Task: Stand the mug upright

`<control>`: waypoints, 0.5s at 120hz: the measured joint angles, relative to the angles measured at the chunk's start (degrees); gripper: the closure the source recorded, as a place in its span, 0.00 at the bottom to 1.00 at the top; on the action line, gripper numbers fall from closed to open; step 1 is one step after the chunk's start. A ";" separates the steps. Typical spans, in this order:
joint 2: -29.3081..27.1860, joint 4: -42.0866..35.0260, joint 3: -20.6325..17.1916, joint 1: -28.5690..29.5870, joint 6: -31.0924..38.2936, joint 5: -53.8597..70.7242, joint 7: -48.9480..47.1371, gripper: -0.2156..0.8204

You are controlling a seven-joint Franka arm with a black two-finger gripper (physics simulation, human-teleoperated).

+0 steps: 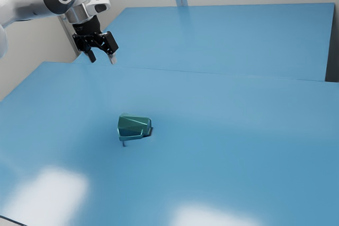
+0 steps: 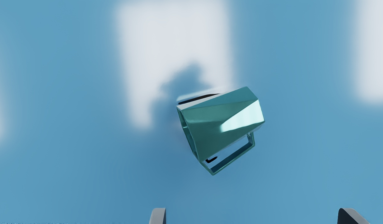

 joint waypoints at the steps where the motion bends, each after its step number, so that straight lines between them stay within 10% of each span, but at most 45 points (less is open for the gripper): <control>1: 0.00 0.00 0.00 0.00 -0.01 0.00 -0.03 0.21; 60: -3.01 -3.20 0.32 -0.06 -0.20 -0.56 -1.13 0.21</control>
